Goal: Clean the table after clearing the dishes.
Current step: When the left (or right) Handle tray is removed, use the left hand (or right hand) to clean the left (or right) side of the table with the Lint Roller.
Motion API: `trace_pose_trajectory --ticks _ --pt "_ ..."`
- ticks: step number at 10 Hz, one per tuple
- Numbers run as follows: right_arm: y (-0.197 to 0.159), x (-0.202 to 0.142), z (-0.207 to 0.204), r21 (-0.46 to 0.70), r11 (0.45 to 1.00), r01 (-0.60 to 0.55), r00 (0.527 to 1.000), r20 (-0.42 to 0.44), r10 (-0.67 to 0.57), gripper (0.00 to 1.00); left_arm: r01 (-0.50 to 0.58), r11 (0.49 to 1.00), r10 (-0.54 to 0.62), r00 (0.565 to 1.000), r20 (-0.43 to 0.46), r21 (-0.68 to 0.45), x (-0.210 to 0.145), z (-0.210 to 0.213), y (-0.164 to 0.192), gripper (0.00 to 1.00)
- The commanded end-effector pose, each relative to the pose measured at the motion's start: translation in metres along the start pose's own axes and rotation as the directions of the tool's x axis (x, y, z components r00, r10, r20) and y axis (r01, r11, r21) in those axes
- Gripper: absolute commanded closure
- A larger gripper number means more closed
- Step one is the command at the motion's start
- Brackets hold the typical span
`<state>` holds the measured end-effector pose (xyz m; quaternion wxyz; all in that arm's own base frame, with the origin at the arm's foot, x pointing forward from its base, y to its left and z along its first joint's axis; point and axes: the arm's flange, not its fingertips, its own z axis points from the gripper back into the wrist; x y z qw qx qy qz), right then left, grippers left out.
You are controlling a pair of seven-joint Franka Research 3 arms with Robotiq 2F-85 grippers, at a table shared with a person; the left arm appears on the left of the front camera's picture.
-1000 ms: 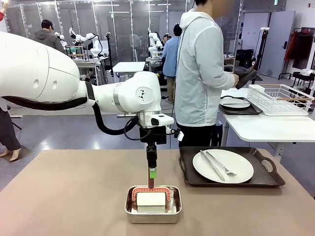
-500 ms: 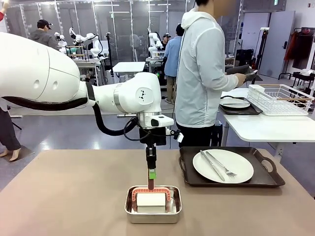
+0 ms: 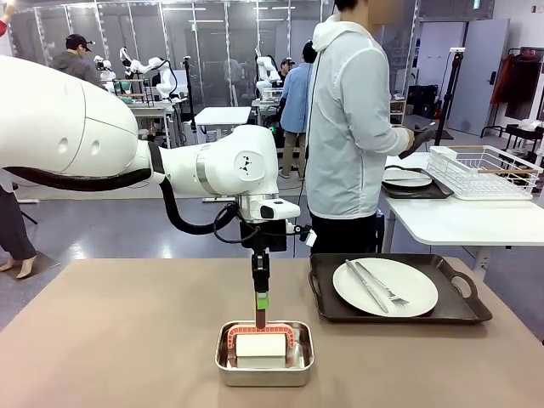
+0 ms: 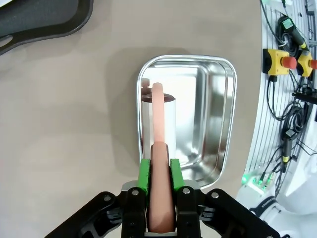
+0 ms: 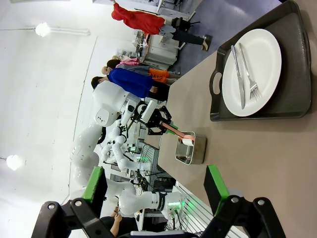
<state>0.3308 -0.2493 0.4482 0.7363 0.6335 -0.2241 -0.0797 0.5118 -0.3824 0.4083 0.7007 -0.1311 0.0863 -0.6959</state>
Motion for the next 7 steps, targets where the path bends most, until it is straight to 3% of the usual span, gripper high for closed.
trace_pose_trajectory --ticks 1,3,5,6,7 --pt "0.003 -0.001 0.001 0.006 1.000 -0.008 1.000 -0.001 0.008 0.00 -0.016 1.000 0.016 1.000 0.010 0.007 -0.003 0.024 -0.026 1.00" --pt "0.003 -0.001 0.001 0.006 1.000 -0.008 1.000 -0.001 0.008 0.00 -0.141 0.988 0.137 0.987 0.079 0.055 -0.017 0.079 -0.078 1.00" --pt "0.003 -0.001 0.001 0.006 1.000 -0.008 1.000 -0.001 0.008 0.00 -0.322 0.935 0.289 0.934 0.209 0.148 -0.049 0.128 -0.110 1.00" --pt "0.003 -0.001 0.001 0.006 1.000 -0.008 1.000 -0.001 0.008 0.00 -0.463 0.872 0.399 0.859 0.320 0.157 -0.077 0.141 -0.114 1.00" --pt "0.003 -0.001 0.001 0.006 1.000 -0.008 1.000 -0.001 0.008 0.00 -0.634 0.760 0.534 0.732 0.423 0.139 -0.111 0.145 -0.113 1.00"
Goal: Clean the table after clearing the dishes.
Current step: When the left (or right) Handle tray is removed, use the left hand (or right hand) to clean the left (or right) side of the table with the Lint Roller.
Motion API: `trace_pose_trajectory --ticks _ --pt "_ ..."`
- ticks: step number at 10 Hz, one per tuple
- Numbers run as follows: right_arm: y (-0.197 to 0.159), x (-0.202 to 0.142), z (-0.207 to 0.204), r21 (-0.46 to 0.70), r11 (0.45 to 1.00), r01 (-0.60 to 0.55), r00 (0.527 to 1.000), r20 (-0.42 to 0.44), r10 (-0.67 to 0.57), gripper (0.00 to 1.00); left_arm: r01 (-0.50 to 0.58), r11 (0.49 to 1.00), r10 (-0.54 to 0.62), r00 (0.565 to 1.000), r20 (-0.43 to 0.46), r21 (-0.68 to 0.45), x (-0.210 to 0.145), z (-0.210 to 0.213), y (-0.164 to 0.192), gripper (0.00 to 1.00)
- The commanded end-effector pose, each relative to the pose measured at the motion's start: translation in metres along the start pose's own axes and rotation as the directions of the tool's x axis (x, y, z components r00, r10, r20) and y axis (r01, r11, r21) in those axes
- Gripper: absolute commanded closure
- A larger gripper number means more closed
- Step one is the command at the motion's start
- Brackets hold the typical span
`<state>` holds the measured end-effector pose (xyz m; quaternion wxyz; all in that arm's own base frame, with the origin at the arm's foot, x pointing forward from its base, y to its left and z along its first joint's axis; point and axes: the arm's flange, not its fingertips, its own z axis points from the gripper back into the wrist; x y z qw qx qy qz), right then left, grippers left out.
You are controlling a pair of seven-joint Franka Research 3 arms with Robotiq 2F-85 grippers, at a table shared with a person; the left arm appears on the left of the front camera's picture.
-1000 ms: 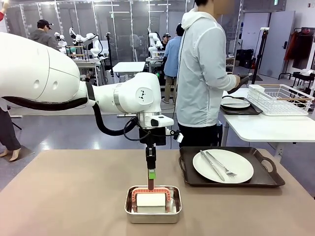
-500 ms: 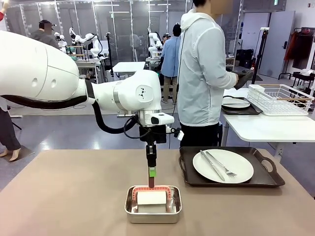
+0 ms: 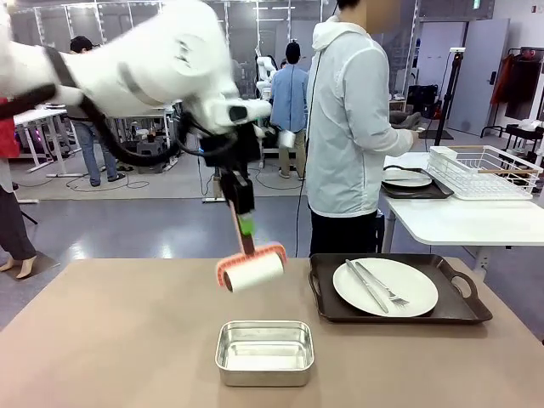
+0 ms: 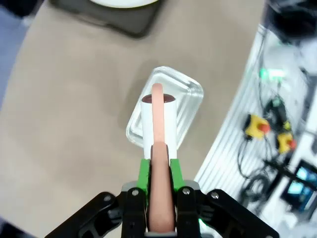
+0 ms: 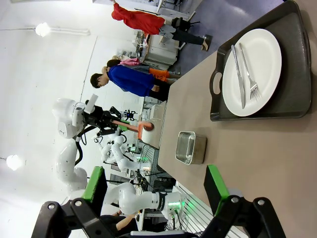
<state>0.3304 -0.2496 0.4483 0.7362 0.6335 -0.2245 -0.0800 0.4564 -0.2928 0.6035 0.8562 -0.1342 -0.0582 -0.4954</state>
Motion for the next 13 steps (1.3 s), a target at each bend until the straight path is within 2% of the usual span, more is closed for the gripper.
trace_pose_trajectory --ticks 1,2,3,4,5,6,10,11,12,13 --pt "0.003 -0.001 0.001 0.005 1.000 -0.007 1.000 -0.002 0.007 0.00 -0.367 0.930 0.354 0.915 0.195 0.031 -0.063 -0.017 0.027 1.00" --pt "0.003 -0.001 0.001 0.005 1.000 -0.007 1.000 -0.002 0.007 0.00 -0.479 0.876 0.479 0.852 0.209 -0.056 -0.085 -0.028 0.041 1.00" --pt "0.003 -0.001 0.001 0.005 1.000 -0.007 1.000 -0.002 0.007 0.00 -0.545 0.829 0.559 0.802 0.211 -0.127 -0.099 -0.040 0.051 1.00" --pt "0.003 -0.001 0.001 0.005 1.000 -0.007 1.000 -0.002 0.007 0.00 -0.560 0.806 0.592 0.775 0.223 -0.192 -0.108 -0.049 0.057 1.00" --pt "0.003 -0.001 0.001 0.005 1.000 -0.007 1.000 -0.002 0.007 0.00 -0.523 0.832 0.555 0.788 0.267 -0.186 -0.110 -0.050 0.056 1.00" --pt "0.003 -0.001 0.001 0.005 1.000 -0.007 1.000 -0.002 0.007 0.00 -0.548 0.827 0.562 0.815 0.143 -0.126 -0.112 -0.036 0.076 1.00" --pt "0.003 -0.001 0.001 0.005 1.000 -0.007 1.000 -0.002 0.007 0.00 -0.548 0.827 0.562 0.815 0.143 -0.126 -0.112 -0.036 0.076 1.00" --pt "0.003 -0.001 0.001 0.005 1.000 -0.007 1.000 -0.002 0.007 0.00 -0.552 0.824 0.567 0.808 0.162 -0.132 -0.112 -0.042 0.075 0.80" --pt "0.003 -0.001 0.001 0.005 1.000 -0.007 1.000 -0.002 0.007 0.00 -0.583 0.763 0.637 0.752 0.171 -0.280 -0.122 -0.054 0.094 0.80" --pt "0.003 -0.001 0.001 0.005 1.000 -0.007 1.000 -0.002 0.007 0.00 -0.617 0.731 0.677 0.707 0.203 -0.291 -0.133 -0.064 0.109 0.80"
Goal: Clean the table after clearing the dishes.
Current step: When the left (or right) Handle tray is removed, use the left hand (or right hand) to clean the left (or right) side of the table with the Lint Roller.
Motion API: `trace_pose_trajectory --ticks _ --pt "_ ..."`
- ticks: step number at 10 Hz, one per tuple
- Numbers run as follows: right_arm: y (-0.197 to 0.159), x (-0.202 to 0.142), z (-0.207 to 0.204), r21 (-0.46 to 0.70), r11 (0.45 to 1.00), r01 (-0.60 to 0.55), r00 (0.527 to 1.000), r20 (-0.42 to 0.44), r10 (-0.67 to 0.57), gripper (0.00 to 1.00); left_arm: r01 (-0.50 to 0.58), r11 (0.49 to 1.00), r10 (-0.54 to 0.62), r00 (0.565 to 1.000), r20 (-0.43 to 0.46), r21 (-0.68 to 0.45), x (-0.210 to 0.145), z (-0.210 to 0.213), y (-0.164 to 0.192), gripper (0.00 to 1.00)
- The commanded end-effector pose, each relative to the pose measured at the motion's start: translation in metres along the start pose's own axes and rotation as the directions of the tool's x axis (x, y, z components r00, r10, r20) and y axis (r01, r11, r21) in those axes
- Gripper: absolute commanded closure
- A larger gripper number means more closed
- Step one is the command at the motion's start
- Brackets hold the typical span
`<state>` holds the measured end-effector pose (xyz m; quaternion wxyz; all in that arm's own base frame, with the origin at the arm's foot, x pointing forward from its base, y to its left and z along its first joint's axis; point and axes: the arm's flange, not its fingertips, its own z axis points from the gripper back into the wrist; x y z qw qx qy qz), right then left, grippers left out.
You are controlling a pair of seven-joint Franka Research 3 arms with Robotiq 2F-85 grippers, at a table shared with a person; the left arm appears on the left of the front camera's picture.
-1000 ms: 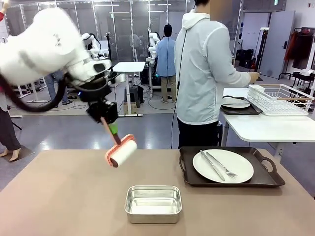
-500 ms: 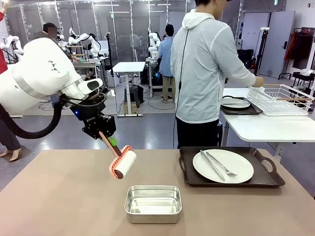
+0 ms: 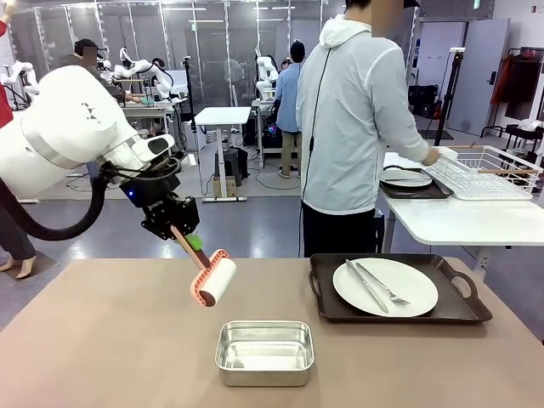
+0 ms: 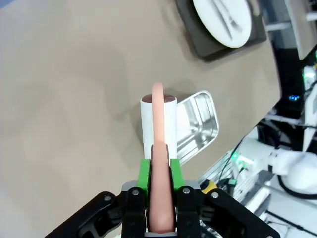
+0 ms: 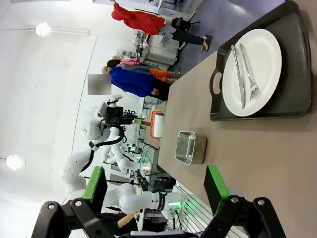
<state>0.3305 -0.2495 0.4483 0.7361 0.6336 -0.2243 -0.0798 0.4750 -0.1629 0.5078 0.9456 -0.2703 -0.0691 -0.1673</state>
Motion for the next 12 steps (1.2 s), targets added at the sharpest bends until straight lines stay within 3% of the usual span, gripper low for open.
trace_pose_trajectory --ticks 1,4,6,9,12 --pt "0.003 -0.001 0.001 0.005 1.000 -0.008 1.000 -0.001 0.008 0.00 -0.161 0.982 0.168 0.984 0.066 -0.102 -0.005 -0.017 0.041 0.80" --pt "0.003 -0.001 0.001 0.005 1.000 -0.008 1.000 -0.001 0.008 0.00 -0.278 0.960 0.281 0.947 0.152 -0.041 0.003 -0.040 0.088 0.80" --pt "0.003 -0.001 0.001 0.005 1.000 -0.008 1.000 -0.001 0.008 0.00 -0.319 0.941 0.335 0.928 0.165 -0.115 0.012 -0.059 0.122 0.80" --pt "0.003 -0.001 0.001 0.005 1.000 -0.008 1.000 -0.001 0.008 0.00 -0.285 0.936 0.300 0.953 0.043 -0.206 0.024 -0.075 0.149 0.80" --pt "0.003 -0.001 0.001 0.005 1.000 -0.008 1.000 -0.001 0.008 0.00 -0.313 0.931 0.324 0.946 0.031 -0.186 0.024 -0.086 0.174 0.80"
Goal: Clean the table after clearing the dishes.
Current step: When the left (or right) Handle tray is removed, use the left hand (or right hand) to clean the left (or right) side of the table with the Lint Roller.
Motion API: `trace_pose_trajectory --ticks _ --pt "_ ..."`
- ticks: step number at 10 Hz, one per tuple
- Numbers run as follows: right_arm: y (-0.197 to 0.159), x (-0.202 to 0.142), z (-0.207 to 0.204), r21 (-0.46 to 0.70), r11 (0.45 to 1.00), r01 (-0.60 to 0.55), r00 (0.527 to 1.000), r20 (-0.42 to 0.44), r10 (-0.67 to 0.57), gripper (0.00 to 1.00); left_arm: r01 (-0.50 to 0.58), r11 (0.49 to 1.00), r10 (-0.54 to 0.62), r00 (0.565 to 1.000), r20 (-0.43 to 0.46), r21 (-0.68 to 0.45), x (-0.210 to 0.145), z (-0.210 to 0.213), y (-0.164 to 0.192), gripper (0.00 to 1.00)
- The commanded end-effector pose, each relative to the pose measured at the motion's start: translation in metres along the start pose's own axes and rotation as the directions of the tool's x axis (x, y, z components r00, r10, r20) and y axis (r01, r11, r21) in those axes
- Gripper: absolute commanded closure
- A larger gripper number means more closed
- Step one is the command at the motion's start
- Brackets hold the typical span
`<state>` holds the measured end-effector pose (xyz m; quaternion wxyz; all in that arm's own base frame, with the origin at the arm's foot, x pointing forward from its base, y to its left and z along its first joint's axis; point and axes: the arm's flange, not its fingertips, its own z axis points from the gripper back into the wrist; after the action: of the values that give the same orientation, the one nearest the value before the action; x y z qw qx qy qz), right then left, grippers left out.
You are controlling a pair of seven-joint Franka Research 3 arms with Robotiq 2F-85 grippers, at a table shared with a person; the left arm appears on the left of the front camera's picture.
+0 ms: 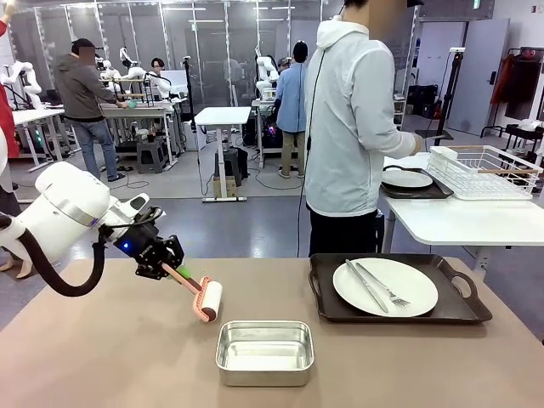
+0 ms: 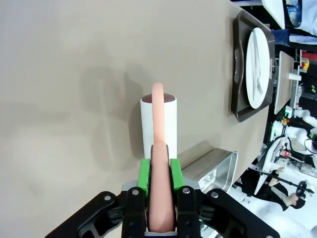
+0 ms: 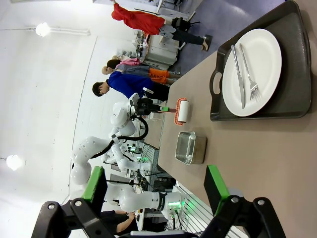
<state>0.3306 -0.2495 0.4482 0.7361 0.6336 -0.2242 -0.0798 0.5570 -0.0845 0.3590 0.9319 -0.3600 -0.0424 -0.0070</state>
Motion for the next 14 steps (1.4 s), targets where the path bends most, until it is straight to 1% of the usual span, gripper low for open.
trace_pose_trajectory --ticks 1,2,4,5,7,8,9,11,12,14 --pt "0.003 -0.001 0.001 0.005 1.000 -0.008 1.000 -0.001 0.008 0.00 -0.001 1.000 0.001 1.000 -0.010 -0.010 0.006 -0.004 0.020 0.80" --pt "0.003 -0.001 0.001 0.005 1.000 -0.008 1.000 -0.001 0.008 0.00 0.012 1.000 -0.012 1.000 0.006 -0.010 0.006 -0.009 0.032 0.80" --pt "0.003 -0.001 0.001 0.005 1.000 -0.008 1.000 -0.001 0.008 0.00 0.022 0.998 -0.023 0.999 0.031 0.051 -0.003 -0.007 0.052 0.80" --pt "0.003 -0.001 0.001 0.005 1.000 -0.008 1.000 -0.001 0.008 0.00 0.025 0.996 -0.030 0.998 0.055 0.088 -0.008 0.004 0.064 0.80" --pt "0.003 -0.001 0.001 0.005 1.000 -0.008 1.000 -0.001 0.008 0.00 0.024 0.992 -0.033 0.997 0.072 0.125 -0.017 0.025 0.089 0.80" --pt "0.003 -0.001 0.001 0.005 1.000 -0.008 1.000 -0.001 0.008 0.00 0.005 0.992 -0.018 0.995 0.101 0.122 -0.023 0.041 0.104 0.80" --pt "0.003 -0.001 0.001 0.005 1.000 -0.008 1.000 -0.001 0.008 0.00 -0.005 0.988 -0.018 0.989 0.144 0.155 -0.032 0.060 0.123 0.80" --pt "0.003 -0.001 0.001 0.005 1.000 -0.008 1.000 -0.001 0.008 0.00 0.014 0.961 -0.061 0.985 0.162 0.277 -0.044 0.098 0.149 0.80" --pt "0.003 -0.001 0.001 0.005 1.000 -0.008 1.000 -0.001 0.008 0.00 0.014 0.940 -0.082 0.979 0.185 0.341 -0.046 0.123 0.159 0.80" --pt "0.003 -0.001 0.001 0.005 1.000 -0.008 1.000 -0.001 0.008 0.00 -0.002 0.910 -0.105 0.967 0.233 0.415 -0.050 0.162 0.170 0.80"
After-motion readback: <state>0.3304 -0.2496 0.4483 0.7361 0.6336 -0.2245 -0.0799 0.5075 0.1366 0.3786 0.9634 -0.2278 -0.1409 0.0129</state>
